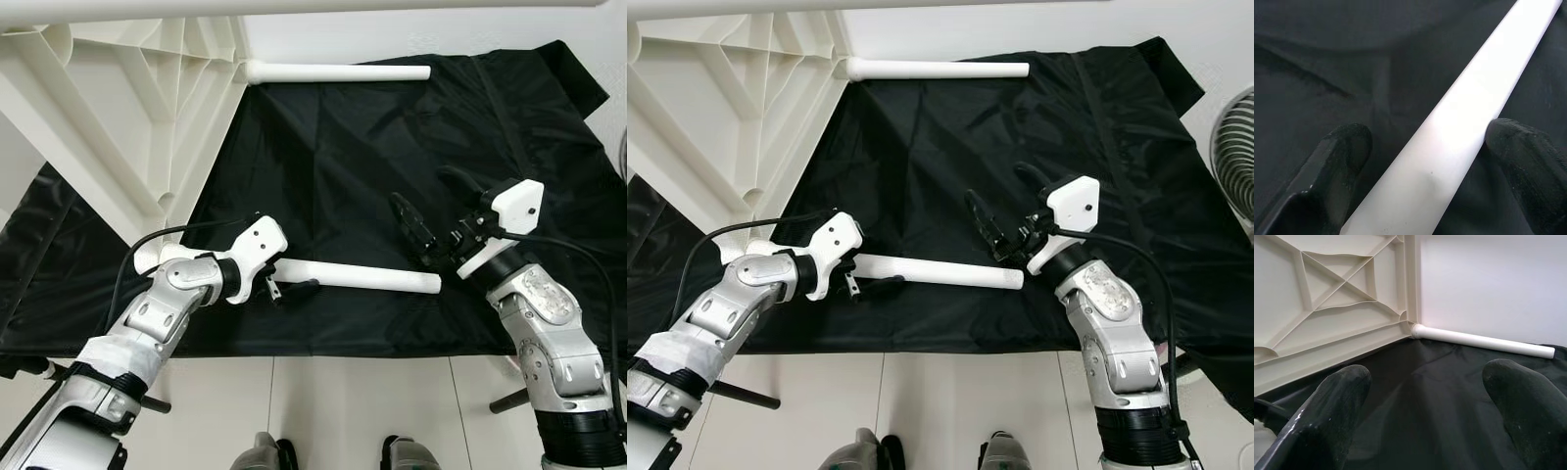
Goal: Building children table
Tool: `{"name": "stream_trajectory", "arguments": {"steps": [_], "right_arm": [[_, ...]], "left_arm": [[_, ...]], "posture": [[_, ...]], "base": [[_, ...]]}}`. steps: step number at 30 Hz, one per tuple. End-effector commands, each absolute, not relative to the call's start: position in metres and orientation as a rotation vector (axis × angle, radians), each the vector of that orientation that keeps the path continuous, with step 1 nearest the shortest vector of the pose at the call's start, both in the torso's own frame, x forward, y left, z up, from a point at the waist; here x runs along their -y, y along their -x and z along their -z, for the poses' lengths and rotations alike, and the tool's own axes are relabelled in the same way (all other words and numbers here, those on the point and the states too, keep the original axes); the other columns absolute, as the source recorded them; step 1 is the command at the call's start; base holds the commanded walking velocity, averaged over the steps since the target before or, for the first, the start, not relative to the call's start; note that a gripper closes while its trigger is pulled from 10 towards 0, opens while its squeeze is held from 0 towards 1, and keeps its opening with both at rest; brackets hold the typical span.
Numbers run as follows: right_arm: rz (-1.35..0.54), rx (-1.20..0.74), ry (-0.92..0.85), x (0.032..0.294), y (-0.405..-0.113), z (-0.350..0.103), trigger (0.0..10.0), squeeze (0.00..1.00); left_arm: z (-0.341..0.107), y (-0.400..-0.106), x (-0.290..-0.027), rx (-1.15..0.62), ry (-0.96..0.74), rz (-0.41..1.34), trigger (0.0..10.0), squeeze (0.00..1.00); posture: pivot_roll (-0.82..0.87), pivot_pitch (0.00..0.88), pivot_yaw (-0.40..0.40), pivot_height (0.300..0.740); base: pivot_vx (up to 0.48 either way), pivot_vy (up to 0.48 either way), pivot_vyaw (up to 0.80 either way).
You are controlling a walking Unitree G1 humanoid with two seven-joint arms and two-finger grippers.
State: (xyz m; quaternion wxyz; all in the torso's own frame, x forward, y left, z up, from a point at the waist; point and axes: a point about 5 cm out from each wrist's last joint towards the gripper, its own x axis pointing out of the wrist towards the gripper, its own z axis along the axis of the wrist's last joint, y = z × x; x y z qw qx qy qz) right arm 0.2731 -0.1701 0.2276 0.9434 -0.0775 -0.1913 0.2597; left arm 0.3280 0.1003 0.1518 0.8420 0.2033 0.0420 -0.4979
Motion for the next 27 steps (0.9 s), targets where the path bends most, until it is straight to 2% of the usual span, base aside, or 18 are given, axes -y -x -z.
{"name": "stream_trajectory", "arguments": {"steps": [1,11,12,15,17,22,27], "right_arm": [[-0.542,0.390,0.148,0.165,-0.271,-0.226,10.0,0.00],[-0.487,0.420,0.132,0.168,-0.274,-0.231,10.0,0.00],[-0.438,0.438,0.124,0.170,-0.277,-0.234,10.0,0.00],[-0.421,0.443,0.123,0.170,-0.279,-0.234,10.0,0.00],[-0.350,0.448,0.122,0.173,-0.287,-0.237,10.0,0.00],[-0.292,0.464,0.124,0.175,-0.293,-0.243,10.0,0.00],[-0.251,0.481,0.178,0.174,-0.294,-0.246,10.0,0.00]], "left_arm": [[-0.154,-0.344,-0.117,-0.079,-0.464,0.860,10.0,0.00],[-0.166,-0.363,-0.110,-0.031,-0.388,0.738,10.0,0.00],[-0.177,-0.369,-0.107,0.003,-0.315,0.698,10.0,0.00],[-0.181,-0.370,-0.105,0.017,-0.280,0.690,10.0,0.00],[-0.192,-0.372,-0.099,0.055,-0.181,0.695,10.0,0.00],[-0.203,-0.369,-0.095,0.112,-0.108,0.747,10.0,0.00],[-0.213,-0.360,-0.107,0.154,-0.056,0.826,10.0,0.00]], "posture": [[-0.11,0.168,0.198,0.740],[-0.12,0.171,0.198,0.740],[-0.11,0.170,0.190,0.740],[-0.11,0.170,0.190,0.740],[-0.10,0.174,0.184,0.740],[-0.10,0.179,0.185,0.740],[-0.09,0.188,0.184,0.740]], "base": [[0.000,0.000,0.00],[0.000,0.000,0.00],[0.000,0.000,0.00],[0.000,0.000,0.00],[0.000,0.000,0.00],[0.000,0.000,0.00],[0.000,0.000,0.00]]}}
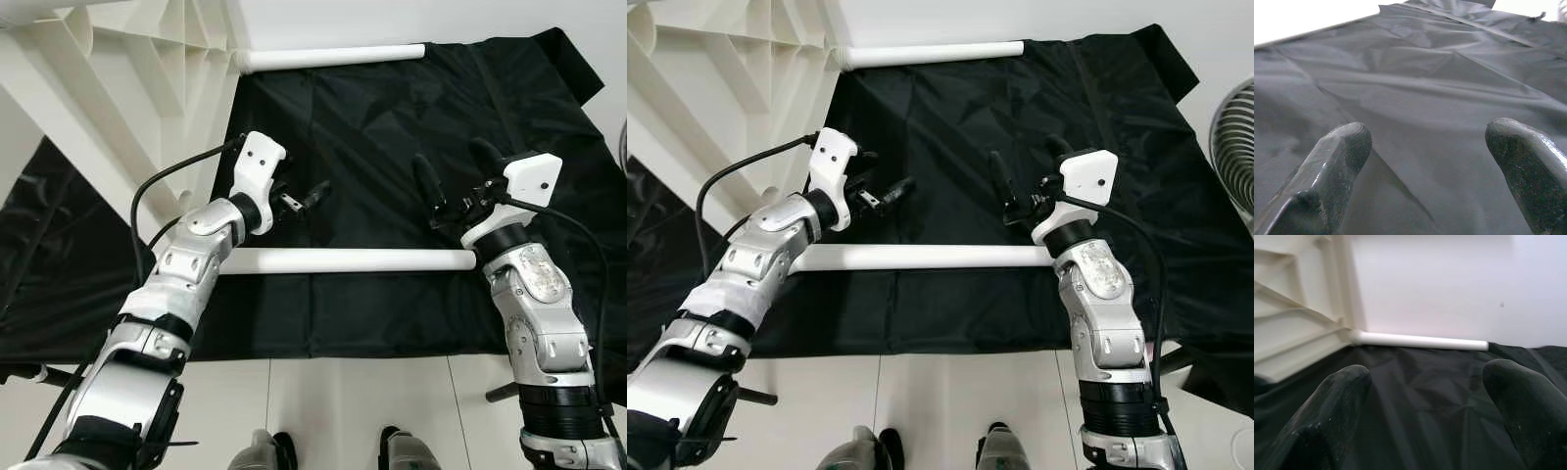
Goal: Building children table
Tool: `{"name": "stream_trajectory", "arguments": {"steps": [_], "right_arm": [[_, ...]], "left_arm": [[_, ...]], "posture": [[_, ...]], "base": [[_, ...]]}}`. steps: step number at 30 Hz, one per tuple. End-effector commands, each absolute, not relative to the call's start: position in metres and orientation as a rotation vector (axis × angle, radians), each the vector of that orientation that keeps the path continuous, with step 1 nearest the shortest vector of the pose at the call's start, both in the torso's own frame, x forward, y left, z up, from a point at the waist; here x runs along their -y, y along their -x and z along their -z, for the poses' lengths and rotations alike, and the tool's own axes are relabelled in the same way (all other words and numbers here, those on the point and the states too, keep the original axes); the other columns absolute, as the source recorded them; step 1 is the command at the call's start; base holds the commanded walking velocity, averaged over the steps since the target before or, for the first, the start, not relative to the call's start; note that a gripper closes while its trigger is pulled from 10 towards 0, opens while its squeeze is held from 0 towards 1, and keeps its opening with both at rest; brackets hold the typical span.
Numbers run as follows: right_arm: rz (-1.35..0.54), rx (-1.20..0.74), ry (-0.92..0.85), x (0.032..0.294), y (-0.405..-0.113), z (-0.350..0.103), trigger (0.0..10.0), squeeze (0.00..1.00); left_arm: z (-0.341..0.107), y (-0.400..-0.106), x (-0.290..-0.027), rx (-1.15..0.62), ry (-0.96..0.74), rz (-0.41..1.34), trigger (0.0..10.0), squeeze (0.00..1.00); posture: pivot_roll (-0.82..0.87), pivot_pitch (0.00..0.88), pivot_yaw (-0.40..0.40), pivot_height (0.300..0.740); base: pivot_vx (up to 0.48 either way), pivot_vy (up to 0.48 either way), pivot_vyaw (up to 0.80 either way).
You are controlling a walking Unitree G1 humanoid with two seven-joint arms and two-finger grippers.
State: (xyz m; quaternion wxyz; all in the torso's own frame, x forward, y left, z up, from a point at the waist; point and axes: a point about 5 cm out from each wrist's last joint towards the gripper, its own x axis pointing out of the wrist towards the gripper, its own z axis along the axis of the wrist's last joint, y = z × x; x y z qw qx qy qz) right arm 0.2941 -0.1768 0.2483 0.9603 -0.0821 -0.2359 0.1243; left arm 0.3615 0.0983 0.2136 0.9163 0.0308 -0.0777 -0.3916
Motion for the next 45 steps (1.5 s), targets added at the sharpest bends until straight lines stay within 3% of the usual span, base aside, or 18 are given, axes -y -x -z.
{"name": "stream_trajectory", "arguments": {"steps": [1,9,12,23,24,25,26,33,34,45], "right_arm": [[-0.247,0.484,0.205,0.174,-0.293,-0.246,10.0,0.00],[-0.268,0.460,0.249,0.166,-0.291,-0.233,10.0,0.00],[-0.267,0.493,0.252,0.160,-0.289,-0.234,10.0,0.00],[-0.126,0.581,0.401,0.155,-0.285,-0.234,10.0,0.00],[-0.041,0.603,0.440,0.155,-0.280,-0.229,10.0,0.19],[-0.041,0.603,0.440,0.155,-0.280,-0.229,10.0,0.19],[-0.019,0.611,0.431,0.155,-0.278,-0.228,10.0,1.00],[0.097,0.723,0.544,0.156,-0.265,-0.238,10.0,1.00],[0.100,0.732,0.556,0.156,-0.263,-0.238,10.0,0.00],[0.138,0.826,0.645,0.155,-0.251,-0.243,10.0,0.00]], "left_arm": [[-0.214,-0.355,-0.114,0.153,-0.054,0.848,10.0,0.00],[-0.202,-0.344,-0.146,0.083,-0.028,0.772,10.0,0.00],[-0.200,-0.327,-0.161,0.071,0.024,0.684,10.0,0.00],[-0.190,-0.295,-0.178,0.042,0.127,0.598,10.0,0.00],[-0.182,-0.283,-0.183,0.018,0.142,0.566,10.0,0.00],[-0.182,-0.283,-0.183,0.018,0.142,0.566,10.0,0.00],[-0.177,-0.279,-0.184,0.007,0.136,0.549,10.0,0.00],[-0.164,-0.265,-0.178,-0.050,0.190,0.522,10.0,0.00],[-0.162,-0.262,-0.176,-0.055,0.197,0.534,10.0,0.00],[-0.146,-0.235,-0.173,-0.150,0.305,0.515,10.0,0.00]], "posture": [[-0.09,0.192,0.180,0.740],[-0.08,0.198,0.163,0.740],[-0.06,0.198,0.148,0.740],[-0.03,0.185,0.111,0.740],[-0.01,0.164,0.096,0.740],[-0.01,0.164,0.096,0.740],[-0.01,0.164,0.096,0.740],[-0.02,0.145,0.103,0.740],[-0.02,0.142,0.105,0.740],[-0.02,0.145,0.101,0.740]], "base": [[0.000,0.000,0.00],[0.000,0.000,0.00],[0.000,0.000,0.00],[0.000,0.000,0.00],[0.000,0.000,0.00],[0.000,0.000,0.00],[0.000,0.000,0.00],[0.000,0.000,0.00],[0.000,0.000,0.00],[0.000,0.000,0.00]]}}
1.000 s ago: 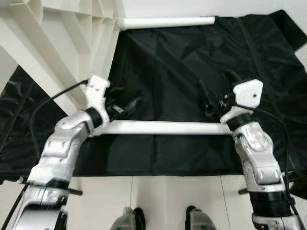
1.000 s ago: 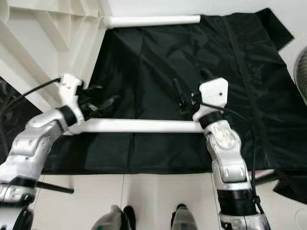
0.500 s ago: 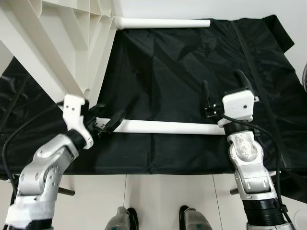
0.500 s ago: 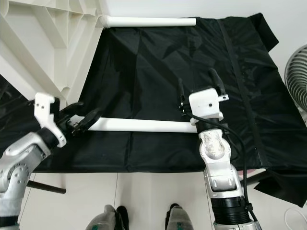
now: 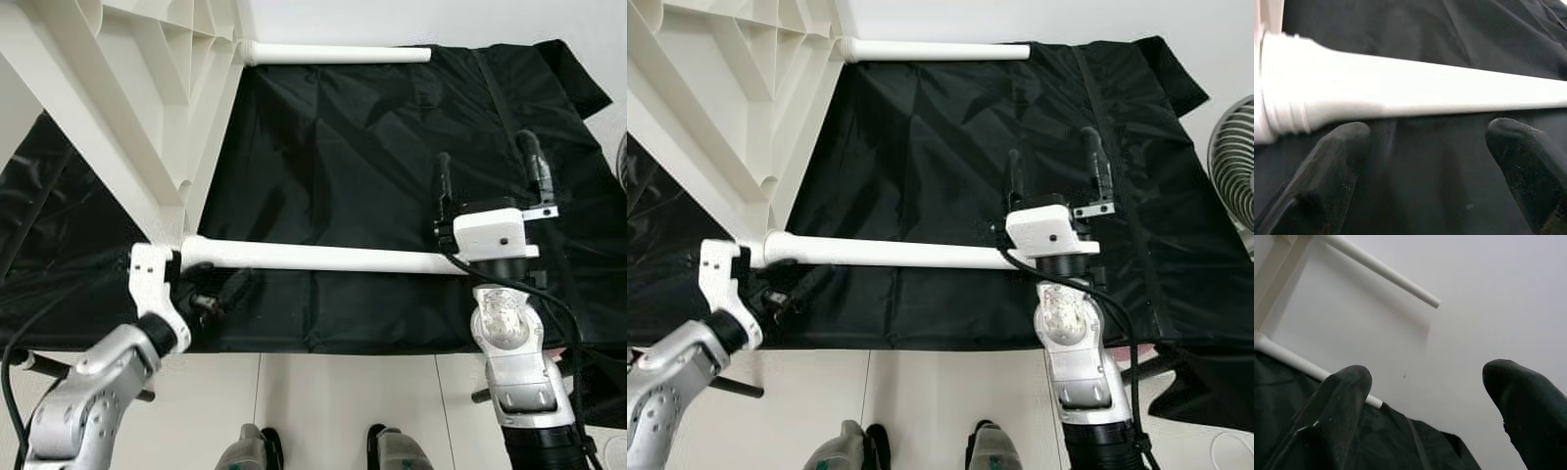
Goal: Building children table
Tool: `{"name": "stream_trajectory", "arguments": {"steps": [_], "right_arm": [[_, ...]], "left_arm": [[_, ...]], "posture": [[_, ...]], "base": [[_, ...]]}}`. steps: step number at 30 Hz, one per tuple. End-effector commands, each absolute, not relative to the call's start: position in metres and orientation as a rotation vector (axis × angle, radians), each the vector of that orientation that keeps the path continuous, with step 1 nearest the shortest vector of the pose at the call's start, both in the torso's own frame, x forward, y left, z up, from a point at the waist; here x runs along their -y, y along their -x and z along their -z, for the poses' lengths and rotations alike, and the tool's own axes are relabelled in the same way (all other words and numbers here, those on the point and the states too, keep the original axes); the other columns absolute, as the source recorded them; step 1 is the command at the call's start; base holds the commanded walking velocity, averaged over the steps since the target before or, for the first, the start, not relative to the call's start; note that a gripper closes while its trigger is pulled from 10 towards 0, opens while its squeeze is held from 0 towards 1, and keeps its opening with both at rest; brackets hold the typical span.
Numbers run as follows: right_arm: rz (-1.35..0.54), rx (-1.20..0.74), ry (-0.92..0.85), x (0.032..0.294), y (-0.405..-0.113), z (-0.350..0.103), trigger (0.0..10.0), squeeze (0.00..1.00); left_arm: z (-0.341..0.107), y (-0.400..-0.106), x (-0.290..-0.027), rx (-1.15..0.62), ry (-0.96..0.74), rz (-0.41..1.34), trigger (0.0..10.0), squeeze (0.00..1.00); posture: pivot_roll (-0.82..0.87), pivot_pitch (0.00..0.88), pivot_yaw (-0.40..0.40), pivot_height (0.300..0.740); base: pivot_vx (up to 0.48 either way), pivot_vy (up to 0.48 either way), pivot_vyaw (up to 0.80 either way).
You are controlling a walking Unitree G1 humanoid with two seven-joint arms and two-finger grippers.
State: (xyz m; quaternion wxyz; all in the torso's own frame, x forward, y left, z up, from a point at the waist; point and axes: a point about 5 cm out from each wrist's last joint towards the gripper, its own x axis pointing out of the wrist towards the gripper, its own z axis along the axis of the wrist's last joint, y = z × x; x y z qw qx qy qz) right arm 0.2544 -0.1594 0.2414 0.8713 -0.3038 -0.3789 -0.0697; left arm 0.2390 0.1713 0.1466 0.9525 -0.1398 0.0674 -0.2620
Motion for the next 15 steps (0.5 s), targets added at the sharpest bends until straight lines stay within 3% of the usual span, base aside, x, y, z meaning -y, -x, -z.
{"name": "stream_trajectory", "arguments": {"steps": [1,7,9,15], "right_arm": [[0.138,0.826,0.645,0.155,-0.251,-0.243,10.0,0.00],[0.114,0.892,0.695,0.148,-0.249,-0.249,10.0,0.00],[0.091,1.060,0.823,0.135,-0.241,-0.263,10.0,0.00],[0.163,1.228,0.928,0.131,-0.232,-0.277,10.0,0.00]], "left_arm": [[-0.146,-0.235,-0.173,-0.150,0.305,0.515,10.0,0.00],[-0.144,-0.235,-0.170,-0.149,0.333,0.491,10.0,0.00],[-0.143,-0.244,-0.171,-0.141,0.343,0.436,10.0,0.00],[-0.147,-0.254,-0.173,-0.136,0.336,0.426,10.0,0.00]], "posture": [[-0.02,0.145,0.101,0.740],[-0.01,0.151,0.087,0.740],[-0.01,0.159,0.082,0.740],[-0.02,0.168,0.100,0.740]], "base": [[0.000,0.000,0.00],[0.000,0.000,0.00],[0.000,0.000,0.00],[0.000,0.000,0.00]]}}
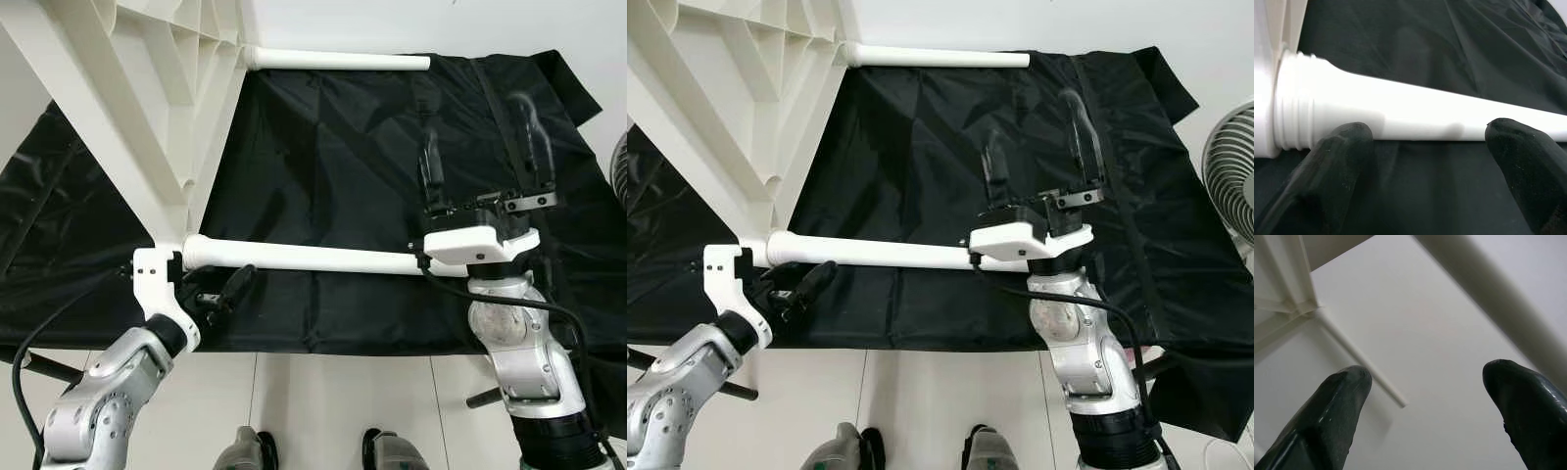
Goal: Building children table
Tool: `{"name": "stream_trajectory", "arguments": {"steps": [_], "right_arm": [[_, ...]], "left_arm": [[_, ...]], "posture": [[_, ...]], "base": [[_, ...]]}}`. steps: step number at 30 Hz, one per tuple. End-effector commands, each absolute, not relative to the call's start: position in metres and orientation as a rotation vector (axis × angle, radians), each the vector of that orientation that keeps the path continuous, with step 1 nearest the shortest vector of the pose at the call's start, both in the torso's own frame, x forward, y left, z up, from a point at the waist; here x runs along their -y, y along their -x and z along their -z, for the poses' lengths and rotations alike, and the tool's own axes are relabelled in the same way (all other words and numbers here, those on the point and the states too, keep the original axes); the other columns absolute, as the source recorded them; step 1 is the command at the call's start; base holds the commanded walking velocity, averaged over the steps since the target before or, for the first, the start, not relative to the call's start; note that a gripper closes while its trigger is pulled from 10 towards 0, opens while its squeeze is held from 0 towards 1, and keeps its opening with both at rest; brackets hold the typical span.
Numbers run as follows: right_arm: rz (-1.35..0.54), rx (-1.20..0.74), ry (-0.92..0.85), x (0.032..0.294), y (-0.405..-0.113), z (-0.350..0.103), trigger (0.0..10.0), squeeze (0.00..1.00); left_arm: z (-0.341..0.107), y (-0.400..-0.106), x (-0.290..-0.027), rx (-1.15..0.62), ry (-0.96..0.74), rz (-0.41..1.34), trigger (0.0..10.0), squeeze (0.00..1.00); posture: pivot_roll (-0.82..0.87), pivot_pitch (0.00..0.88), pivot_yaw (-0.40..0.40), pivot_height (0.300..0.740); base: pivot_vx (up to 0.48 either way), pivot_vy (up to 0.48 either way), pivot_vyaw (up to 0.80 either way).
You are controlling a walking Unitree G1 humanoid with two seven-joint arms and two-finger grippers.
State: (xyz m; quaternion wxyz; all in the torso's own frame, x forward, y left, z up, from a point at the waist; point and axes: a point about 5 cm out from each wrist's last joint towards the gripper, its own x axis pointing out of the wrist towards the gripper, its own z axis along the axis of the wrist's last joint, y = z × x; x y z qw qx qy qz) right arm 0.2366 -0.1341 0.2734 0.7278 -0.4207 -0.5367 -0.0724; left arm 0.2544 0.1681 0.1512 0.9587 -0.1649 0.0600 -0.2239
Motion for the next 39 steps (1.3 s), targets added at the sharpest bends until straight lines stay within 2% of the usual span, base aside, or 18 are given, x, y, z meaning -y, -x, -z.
{"name": "stream_trajectory", "arguments": {"steps": [1,6,9,12,17,24,39], "right_arm": [[0.186,1.256,0.943,0.131,-0.230,-0.280,10.0,0.00],[0.309,1.369,0.975,0.131,-0.233,-0.302,10.0,0.00],[0.309,1.369,0.975,0.131,-0.233,-0.302,10.0,0.00],[0.353,1.468,0.980,0.127,-0.236,-0.319,10.0,0.00],[0.352,1.524,0.970,0.123,-0.237,-0.330,10.0,0.00],[0.211,1.545,0.990,0.110,-0.242,-0.352,10.0,0.00],[-0.132,1.425,1.089,0.095,-0.262,-0.380,10.0,0.00]], "left_arm": [[-0.147,-0.256,-0.174,-0.136,0.332,0.423,10.0,0.00],[-0.150,-0.263,-0.178,-0.133,0.325,0.416,10.0,0.00],[-0.150,-0.263,-0.178,-0.133,0.325,0.416,10.0,0.00],[-0.153,-0.271,-0.180,-0.126,0.308,0.407,10.0,0.00],[-0.155,-0.276,-0.182,-0.117,0.307,0.402,10.0,0.00],[-0.156,-0.280,-0.182,-0.107,0.310,0.399,10.0,0.00],[-0.162,-0.285,-0.177,-0.093,0.311,0.421,10.0,0.00]], "posture": [[-0.02,0.168,0.100,0.740],[-0.02,0.163,0.125,0.740],[-0.02,0.163,0.125,0.740],[-0.03,0.161,0.134,0.740],[-0.03,0.160,0.132,0.740],[-0.05,0.163,0.129,0.740],[-0.07,0.173,0.134,0.740]], "base": [[0.000,0.000,0.00],[0.000,0.000,0.00],[0.000,0.000,0.00],[0.000,0.000,0.00],[0.000,0.000,0.00],[0.000,0.000,0.00],[0.000,0.000,0.00]]}}
